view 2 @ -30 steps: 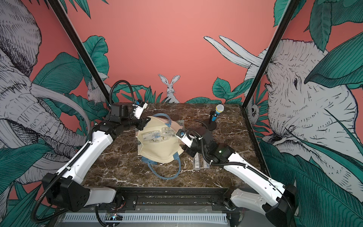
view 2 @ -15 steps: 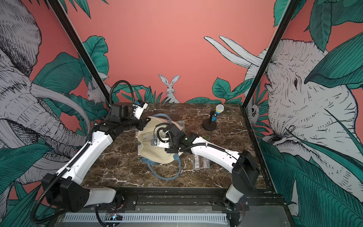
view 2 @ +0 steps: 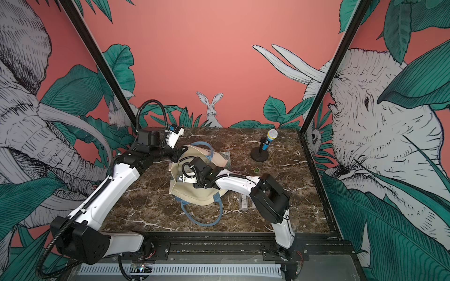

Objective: Take out the compass set from the canvas bag
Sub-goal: Pick up the compass set from the canvas bag.

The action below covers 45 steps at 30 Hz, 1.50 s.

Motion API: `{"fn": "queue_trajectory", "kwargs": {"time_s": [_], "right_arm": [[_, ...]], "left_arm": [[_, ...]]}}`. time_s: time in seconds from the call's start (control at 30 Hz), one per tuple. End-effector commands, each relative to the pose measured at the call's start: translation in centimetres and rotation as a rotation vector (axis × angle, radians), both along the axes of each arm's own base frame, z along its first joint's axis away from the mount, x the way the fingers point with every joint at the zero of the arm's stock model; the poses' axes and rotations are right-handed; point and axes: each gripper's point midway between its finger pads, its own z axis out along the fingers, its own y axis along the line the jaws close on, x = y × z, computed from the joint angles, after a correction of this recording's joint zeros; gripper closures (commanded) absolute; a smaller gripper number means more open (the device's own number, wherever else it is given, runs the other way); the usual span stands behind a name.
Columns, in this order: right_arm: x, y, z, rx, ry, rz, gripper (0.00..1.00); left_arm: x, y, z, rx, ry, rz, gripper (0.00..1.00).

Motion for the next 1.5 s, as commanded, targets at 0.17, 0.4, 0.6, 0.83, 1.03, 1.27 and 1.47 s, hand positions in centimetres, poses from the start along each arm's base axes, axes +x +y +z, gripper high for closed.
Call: {"fn": "queue_trajectory", "kwargs": {"time_s": [0.17,0.4,0.6,0.83,1.03,1.27,1.47], "right_arm": [[4.1,4.0,1.2,0.127,-0.061,-0.050,0.40],[7.1,4.4,-1.1,0.177,0.006,-0.152,0.36],[8.7,3.2,-4.4,0.191,0.139,-0.271,0.33],[5.5,3.0,-5.3,0.202,0.326,-0.254,0.42],[3.9,2.5,-3.9,0.220,0.381,-0.229,0.51],[2.8,2.2,-3.1,0.227,0.441,-0.237,0.60],[1.6,1.7,-2.5,0.236,0.469,-0.263,0.63]], "left_arm": [[-1.2,-1.2,4.1,-0.085,-0.106,-0.064,1.00],[-1.4,-1.4,4.1,-0.093,-0.107,-0.070,1.00],[-1.5,-1.2,4.1,-0.090,-0.111,-0.067,1.00],[-1.3,-1.3,3.9,-0.082,-0.109,-0.065,1.00],[-1.2,-1.1,3.7,-0.075,-0.110,-0.059,1.00],[-1.0,-1.0,3.5,-0.065,-0.111,-0.049,1.00],[-0.9,-0.9,3.4,-0.055,-0.112,-0.044,1.00]]}}
